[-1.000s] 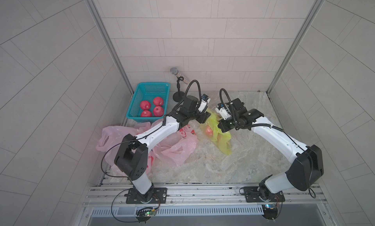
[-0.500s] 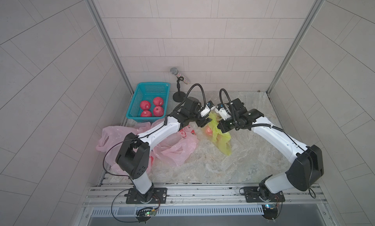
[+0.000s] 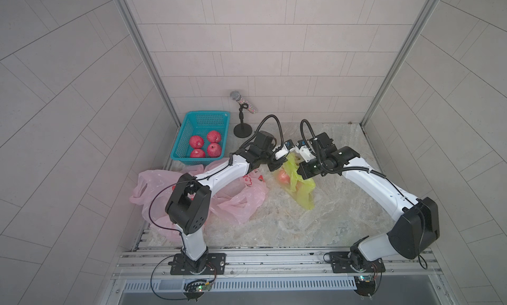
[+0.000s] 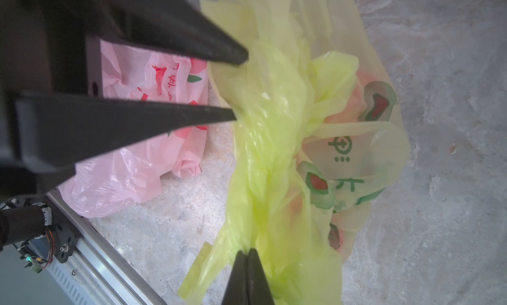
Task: Untie the knot of a plastic bag & take out the apple
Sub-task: Untie the plastic bag at the center of the board.
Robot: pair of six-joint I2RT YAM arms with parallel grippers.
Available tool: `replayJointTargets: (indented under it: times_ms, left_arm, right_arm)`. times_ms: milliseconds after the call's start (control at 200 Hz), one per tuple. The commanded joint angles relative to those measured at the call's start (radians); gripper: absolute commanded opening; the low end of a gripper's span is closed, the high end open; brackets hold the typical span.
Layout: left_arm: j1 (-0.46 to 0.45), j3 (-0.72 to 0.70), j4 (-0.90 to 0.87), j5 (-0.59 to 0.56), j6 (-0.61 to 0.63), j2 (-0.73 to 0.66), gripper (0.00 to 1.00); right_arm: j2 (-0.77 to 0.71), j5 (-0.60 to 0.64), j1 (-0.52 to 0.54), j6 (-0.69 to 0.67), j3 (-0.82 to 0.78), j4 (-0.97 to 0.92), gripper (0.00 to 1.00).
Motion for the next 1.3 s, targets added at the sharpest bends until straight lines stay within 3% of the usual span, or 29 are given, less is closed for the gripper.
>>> replayJointTargets:
  times_ms: [0,85,150,230,395,475,600,765,1016,1296]
  left_arm:
    - [-0.02,0.056,-0.041,0.024,0.014,0.026,0.17]
    - [-0.023,0.068,-0.05,0.031,0.005,0.022,0.13]
    - [-0.026,0.076,-0.058,0.036,-0.004,0.023,0.0]
    - [-0.028,0.093,-0.071,-0.001,-0.043,0.03,0.0]
    - [-0.004,0.183,-0.115,-0.06,-0.25,0.097,0.0]
    - [0.029,0.193,-0.069,-0.047,-0.41,0.118,0.0]
    - [0.08,0.134,0.09,0.023,-0.675,0.134,0.0]
    - [0.141,-0.015,0.434,0.084,-1.021,0.138,0.0]
    - [0.159,-0.108,0.759,0.121,-1.272,0.18,0.0]
    - [0.171,-0.183,1.035,0.162,-1.43,0.214,0.0]
  right_arm:
    - [-0.042,-0.056,0.024,-0.057,-0.01,-0.009,0.0]
    - [-0.044,-0.06,0.024,-0.059,-0.015,-0.017,0.0]
    - [-0.047,-0.066,0.024,-0.059,-0.018,-0.021,0.0]
    - [-0.061,-0.071,0.026,-0.056,-0.021,-0.023,0.0]
    - [-0.126,-0.092,0.03,-0.074,-0.057,-0.019,0.0]
    - [-0.174,-0.102,0.036,-0.083,-0.087,-0.01,0.0]
    - [-0.27,-0.097,0.061,-0.079,-0.161,0.051,0.0]
    - [-0.323,-0.077,0.089,-0.062,-0.256,0.077,0.0]
    - [-0.324,-0.028,0.12,0.01,-0.424,0.143,0.0]
    - [-0.312,-0.016,0.122,0.048,-0.416,0.132,0.0]
